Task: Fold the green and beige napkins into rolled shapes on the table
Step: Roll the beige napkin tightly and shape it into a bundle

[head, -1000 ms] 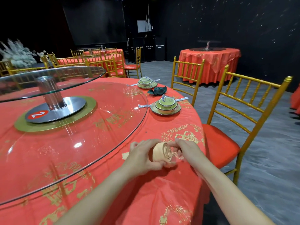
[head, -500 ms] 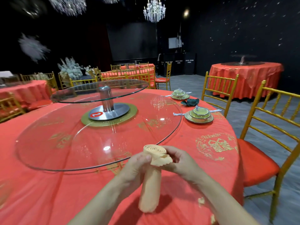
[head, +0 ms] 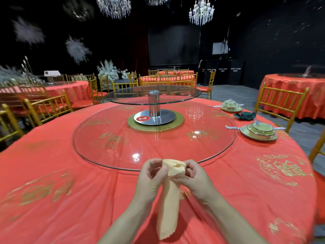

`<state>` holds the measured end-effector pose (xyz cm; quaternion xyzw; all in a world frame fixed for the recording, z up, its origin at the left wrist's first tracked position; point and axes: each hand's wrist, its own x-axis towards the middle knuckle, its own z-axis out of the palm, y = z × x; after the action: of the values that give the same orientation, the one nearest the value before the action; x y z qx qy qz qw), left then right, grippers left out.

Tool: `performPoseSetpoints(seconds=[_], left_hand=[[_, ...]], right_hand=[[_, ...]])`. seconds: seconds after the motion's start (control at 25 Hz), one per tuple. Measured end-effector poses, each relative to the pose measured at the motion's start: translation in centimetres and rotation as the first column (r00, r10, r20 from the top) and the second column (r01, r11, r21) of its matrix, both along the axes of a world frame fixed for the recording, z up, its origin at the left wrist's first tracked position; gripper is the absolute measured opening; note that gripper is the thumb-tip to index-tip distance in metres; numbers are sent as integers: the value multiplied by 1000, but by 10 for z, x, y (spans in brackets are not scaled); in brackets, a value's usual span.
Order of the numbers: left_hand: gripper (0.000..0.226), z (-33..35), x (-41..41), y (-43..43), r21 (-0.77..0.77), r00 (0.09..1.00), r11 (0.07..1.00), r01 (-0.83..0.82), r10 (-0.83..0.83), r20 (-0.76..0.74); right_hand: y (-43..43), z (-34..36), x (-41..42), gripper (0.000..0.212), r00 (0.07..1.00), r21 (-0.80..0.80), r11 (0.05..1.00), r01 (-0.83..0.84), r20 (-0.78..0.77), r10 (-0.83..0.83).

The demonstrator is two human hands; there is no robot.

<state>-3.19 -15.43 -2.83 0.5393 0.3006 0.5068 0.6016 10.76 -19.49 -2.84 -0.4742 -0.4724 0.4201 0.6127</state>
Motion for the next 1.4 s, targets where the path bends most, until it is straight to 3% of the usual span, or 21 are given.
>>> performPoseSetpoints(seconds=[0.12,0.28,0.4,0.48,0.56,0.76,0.88,1.04,1.08,1.2,1.28,1.4], left_hand=[[16,-7,-4,3,118,988,981,-153,153,10],[24,-24,-8,8,179,949,934,-308,316,-16],[28,-32,-11,11,177,950,938,-297,309,-41],[18,-35,-12,13,190,958,949,-253,272,-85],[15,-36,-12,15,208,954,947,-246,275,-124],[24,-38,-11,20,271,951,939,-214,264,-163],[23,-40,-14,22,279,951,942,-186,244,-190],[41,-40,-17,25,315,933,931,-182,265,-244],[40,-41,-18,25,371,912,911,-182,297,-281],[9,-47,-19,25,600,837,781,-174,438,-328],[8,-50,-18,25,724,776,675,-142,530,-342],[11,-48,-17,27,795,710,593,-129,614,-344]], right_hand=[[14,-6,-12,63,995,-20,996,90,40,-89],[26,-15,-25,50,989,-40,989,140,48,-138],[31,-20,-25,75,979,-80,978,195,79,-188],[34,-26,-23,94,974,-71,972,224,57,-220],[35,-30,-22,99,977,-54,975,214,26,-213],[34,-36,-19,71,967,31,974,224,120,-226],[31,-39,-21,65,922,104,950,296,231,-312],[26,-40,-26,64,856,138,931,339,364,-366],[25,-39,-26,66,837,136,929,344,404,-369],[24,-39,-26,68,807,124,926,357,459,-373],[23,-37,-27,61,810,116,923,366,449,-377],[23,-37,-30,44,815,77,922,379,444,-372]])
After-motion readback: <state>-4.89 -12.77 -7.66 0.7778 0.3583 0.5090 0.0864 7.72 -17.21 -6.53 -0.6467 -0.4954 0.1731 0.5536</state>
